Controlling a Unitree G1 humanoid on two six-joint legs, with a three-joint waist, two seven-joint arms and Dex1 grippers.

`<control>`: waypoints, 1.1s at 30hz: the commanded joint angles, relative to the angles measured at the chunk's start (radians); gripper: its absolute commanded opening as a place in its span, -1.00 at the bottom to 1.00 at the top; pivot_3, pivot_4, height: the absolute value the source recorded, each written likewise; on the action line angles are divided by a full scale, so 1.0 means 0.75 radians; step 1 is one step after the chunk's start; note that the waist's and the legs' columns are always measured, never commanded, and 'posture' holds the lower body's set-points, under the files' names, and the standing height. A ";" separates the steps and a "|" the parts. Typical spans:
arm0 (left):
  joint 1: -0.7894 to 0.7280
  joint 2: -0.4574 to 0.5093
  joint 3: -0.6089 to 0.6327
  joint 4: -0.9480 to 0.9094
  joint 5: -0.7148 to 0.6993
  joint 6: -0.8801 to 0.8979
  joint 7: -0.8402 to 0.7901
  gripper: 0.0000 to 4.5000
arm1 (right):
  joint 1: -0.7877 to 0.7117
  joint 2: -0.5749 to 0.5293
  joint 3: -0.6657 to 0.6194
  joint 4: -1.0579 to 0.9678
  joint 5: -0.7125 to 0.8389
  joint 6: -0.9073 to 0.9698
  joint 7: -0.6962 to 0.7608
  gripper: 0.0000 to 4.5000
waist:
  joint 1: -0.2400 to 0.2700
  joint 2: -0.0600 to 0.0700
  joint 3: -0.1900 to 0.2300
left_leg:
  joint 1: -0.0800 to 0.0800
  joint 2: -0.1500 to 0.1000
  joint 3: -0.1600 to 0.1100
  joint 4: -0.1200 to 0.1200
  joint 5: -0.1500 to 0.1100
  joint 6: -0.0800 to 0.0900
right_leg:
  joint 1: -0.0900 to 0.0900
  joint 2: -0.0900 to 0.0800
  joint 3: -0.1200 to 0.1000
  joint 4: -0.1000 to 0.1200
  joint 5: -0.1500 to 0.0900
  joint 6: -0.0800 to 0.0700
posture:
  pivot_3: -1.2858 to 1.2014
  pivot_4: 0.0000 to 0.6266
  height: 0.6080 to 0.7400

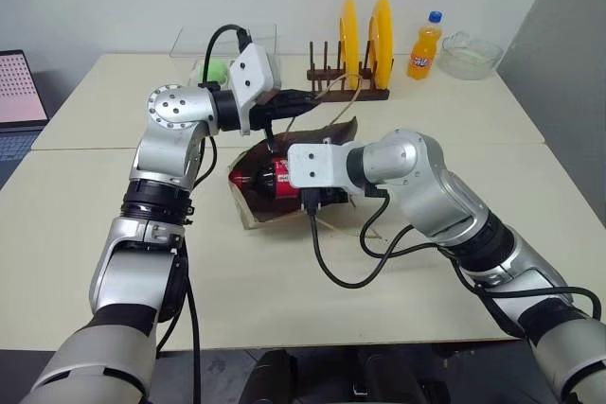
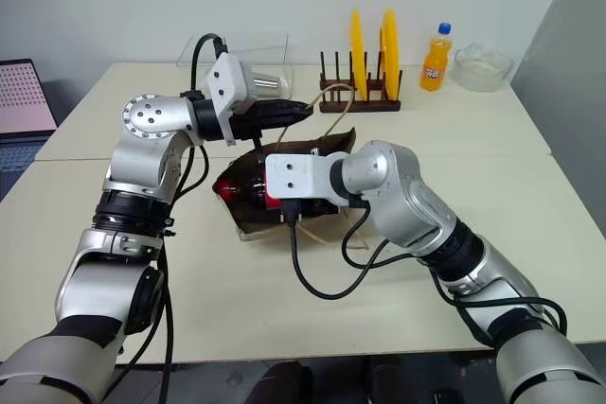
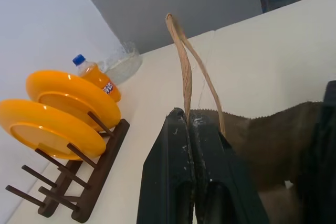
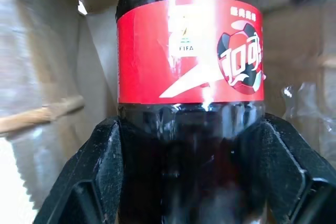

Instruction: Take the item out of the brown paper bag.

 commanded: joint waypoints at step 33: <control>-0.065 -0.033 0.020 0.078 0.014 -0.150 0.000 -1.00 | -0.074 -0.382 -0.308 -0.026 0.047 -0.317 0.154 0.35 | 0.003 -0.001 0.000 | -0.001 -0.001 0.001 0.000 0.000 0.000 | 0.000 -0.001 0.001 -0.001 0.000 0.000 | 0.03 -0.52 1.00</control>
